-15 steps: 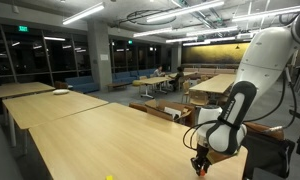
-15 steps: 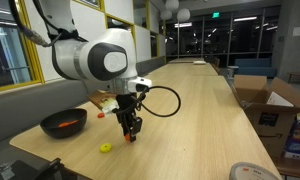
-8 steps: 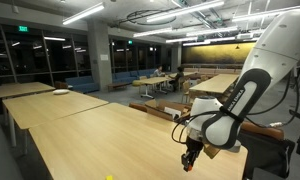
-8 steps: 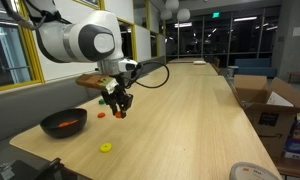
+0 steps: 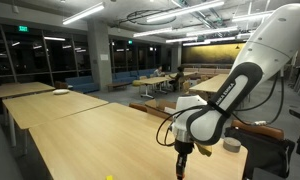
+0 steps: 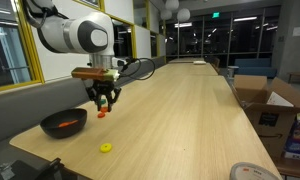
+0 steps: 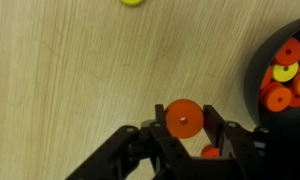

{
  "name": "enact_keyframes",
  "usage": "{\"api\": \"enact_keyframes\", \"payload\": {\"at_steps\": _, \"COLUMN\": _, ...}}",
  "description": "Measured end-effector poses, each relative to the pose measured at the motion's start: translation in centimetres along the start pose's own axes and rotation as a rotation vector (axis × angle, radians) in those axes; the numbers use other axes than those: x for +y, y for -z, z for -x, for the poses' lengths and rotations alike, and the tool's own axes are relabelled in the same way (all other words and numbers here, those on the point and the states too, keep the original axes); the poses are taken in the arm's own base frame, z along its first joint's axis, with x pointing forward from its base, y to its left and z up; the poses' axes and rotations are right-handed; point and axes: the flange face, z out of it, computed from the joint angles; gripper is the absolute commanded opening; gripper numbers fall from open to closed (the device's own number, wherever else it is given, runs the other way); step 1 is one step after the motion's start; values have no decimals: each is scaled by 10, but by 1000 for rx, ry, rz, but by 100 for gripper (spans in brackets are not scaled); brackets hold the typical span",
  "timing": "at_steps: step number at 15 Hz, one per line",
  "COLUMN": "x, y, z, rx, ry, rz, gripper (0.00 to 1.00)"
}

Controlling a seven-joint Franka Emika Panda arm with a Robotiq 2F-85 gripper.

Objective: Put the objects on the right of the table in the black bowl

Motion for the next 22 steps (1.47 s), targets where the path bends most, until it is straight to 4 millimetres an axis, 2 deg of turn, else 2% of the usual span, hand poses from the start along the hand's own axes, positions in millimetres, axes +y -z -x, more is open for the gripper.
{"api": "enact_keyframes", "payload": {"at_steps": 4, "x": -23, "y": -8, "z": -2, "rx": -51, "ry": 150, "rz": 13, "gripper": 24}}
{"api": "enact_keyframes", "payload": {"at_steps": 8, "x": -55, "y": -14, "z": -2, "rx": -72, "ry": 290, "rz": 36, "gripper": 24}}
{"api": "enact_keyframes", "payload": {"at_steps": 16, "x": -115, "y": -12, "z": 2, "rx": -73, "ry": 526, "rz": 96, "gripper": 24}}
{"api": "enact_keyframes", "payload": {"at_steps": 22, "x": -154, "y": -11, "z": 8, "rx": -66, "ry": 635, "rz": 106, "gripper": 24}}
